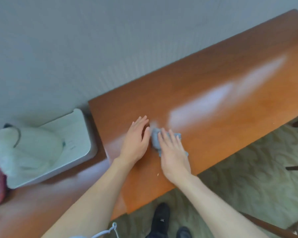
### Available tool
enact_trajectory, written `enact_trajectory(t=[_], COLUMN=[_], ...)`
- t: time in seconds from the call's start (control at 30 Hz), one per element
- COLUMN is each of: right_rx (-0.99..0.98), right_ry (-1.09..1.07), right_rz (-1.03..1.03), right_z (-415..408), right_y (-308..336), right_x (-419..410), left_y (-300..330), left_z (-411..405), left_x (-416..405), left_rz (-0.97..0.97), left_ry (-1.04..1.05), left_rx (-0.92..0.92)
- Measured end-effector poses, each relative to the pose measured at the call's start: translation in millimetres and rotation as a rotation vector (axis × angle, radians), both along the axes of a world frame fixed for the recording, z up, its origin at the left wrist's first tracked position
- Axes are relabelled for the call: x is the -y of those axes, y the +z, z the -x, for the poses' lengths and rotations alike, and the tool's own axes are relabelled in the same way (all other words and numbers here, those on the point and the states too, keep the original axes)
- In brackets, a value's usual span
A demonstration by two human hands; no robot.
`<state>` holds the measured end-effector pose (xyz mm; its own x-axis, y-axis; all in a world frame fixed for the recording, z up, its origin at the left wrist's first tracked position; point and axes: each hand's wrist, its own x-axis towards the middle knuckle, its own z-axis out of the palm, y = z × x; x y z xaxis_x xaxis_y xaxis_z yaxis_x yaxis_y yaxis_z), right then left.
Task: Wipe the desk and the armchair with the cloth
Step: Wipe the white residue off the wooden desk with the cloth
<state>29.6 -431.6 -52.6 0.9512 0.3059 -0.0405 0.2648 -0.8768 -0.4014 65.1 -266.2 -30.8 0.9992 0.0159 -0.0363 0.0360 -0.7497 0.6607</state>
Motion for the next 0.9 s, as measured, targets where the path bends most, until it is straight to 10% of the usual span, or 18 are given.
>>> enact_trajectory(t=[0.13,0.4,0.67,0.9], right_rx=[-0.02,-0.031,0.028,0.011], right_ry=[0.274,-0.196,0.291,-0.389], right_rz=[0.05,0.027,-0.07,0.072], right_z=[60.7,21.1,121.7,27.3], right_y=[2.8,0.6,0.7,-4.6], right_x=[-14.7,59.1,-44.2,75.6], left_y=[-0.4,-10.5,-6.9,-1.0], left_z=[52.3,115.4,133.9,140.5], left_x=[-12.4,-35.9,-30.1,-35.7], left_rz=[-0.117,-0.197,-0.08,0.027], left_ry=[0.008,0.083,0.124,0.173], left_rx=[-0.045,-0.057,-0.076,-0.045])
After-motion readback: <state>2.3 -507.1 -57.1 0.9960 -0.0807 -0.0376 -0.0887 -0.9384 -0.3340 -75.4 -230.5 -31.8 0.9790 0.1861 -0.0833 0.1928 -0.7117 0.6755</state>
